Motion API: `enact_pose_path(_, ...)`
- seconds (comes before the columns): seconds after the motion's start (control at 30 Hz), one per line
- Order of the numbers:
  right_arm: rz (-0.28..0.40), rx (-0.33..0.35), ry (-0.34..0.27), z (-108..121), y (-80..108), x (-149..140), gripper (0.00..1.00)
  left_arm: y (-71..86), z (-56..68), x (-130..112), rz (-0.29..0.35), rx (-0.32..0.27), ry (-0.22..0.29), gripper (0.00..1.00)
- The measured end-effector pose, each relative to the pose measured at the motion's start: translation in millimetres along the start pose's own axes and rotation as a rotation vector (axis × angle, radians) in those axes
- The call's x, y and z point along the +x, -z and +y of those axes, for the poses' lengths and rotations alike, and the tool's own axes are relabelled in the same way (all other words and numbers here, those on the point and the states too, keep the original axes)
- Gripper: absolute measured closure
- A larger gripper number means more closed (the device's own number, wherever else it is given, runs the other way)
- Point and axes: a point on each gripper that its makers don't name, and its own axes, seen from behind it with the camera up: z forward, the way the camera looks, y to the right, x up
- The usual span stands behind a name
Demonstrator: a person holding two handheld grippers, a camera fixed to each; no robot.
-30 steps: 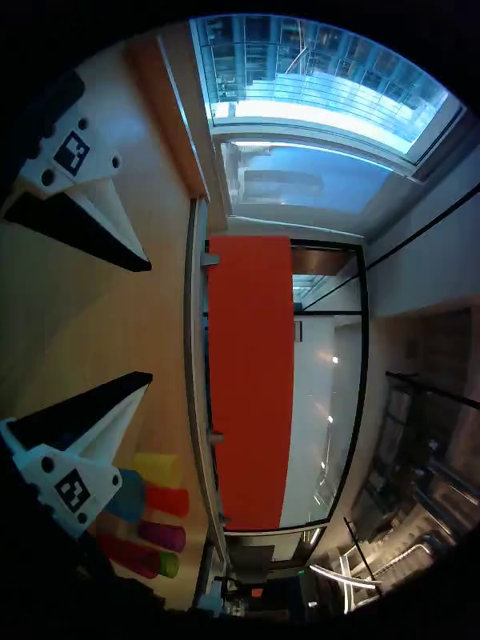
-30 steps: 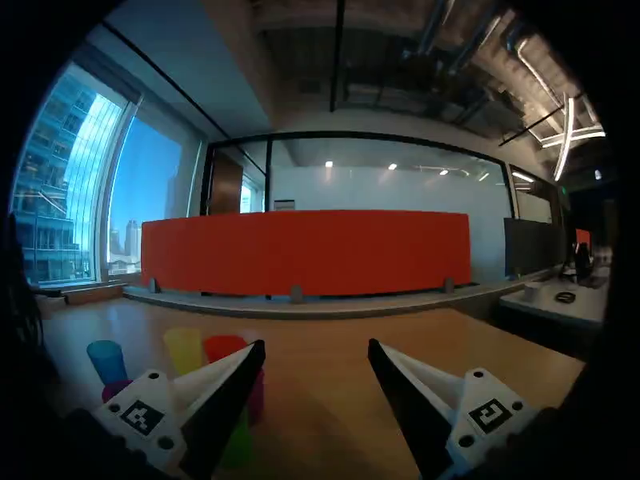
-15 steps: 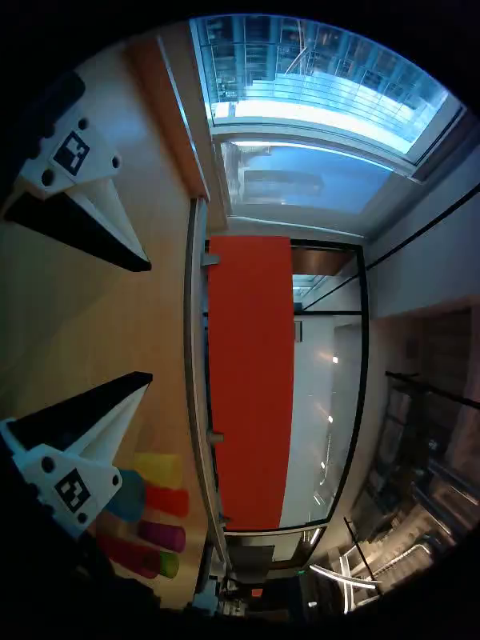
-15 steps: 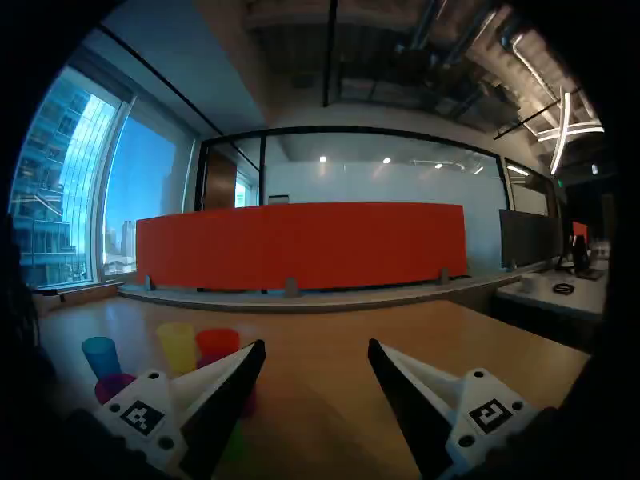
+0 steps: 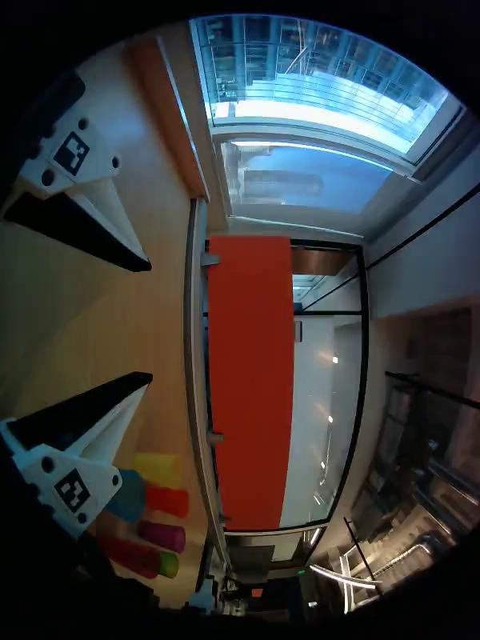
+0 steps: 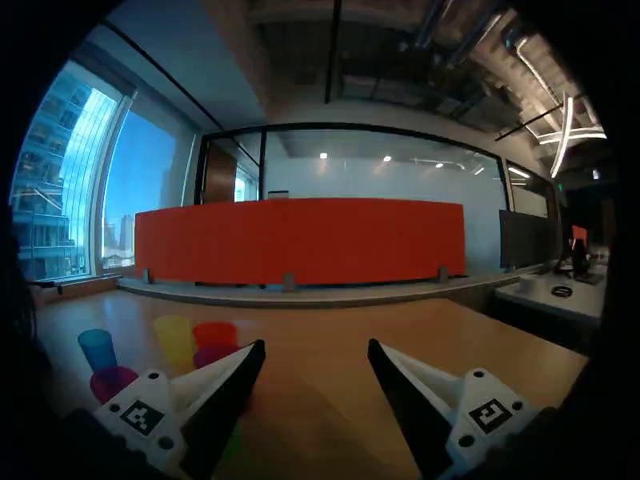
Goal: Pour water
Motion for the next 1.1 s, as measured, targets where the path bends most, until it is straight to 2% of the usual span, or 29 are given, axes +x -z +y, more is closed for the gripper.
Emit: enact_pose_path(1.1, -0.003, -0.001, 0.011, -1.8, -0.2, -4.0, 0.01, -0.3, -0.1, -0.5, 0.0, 0.0, 0.0, 0.07)
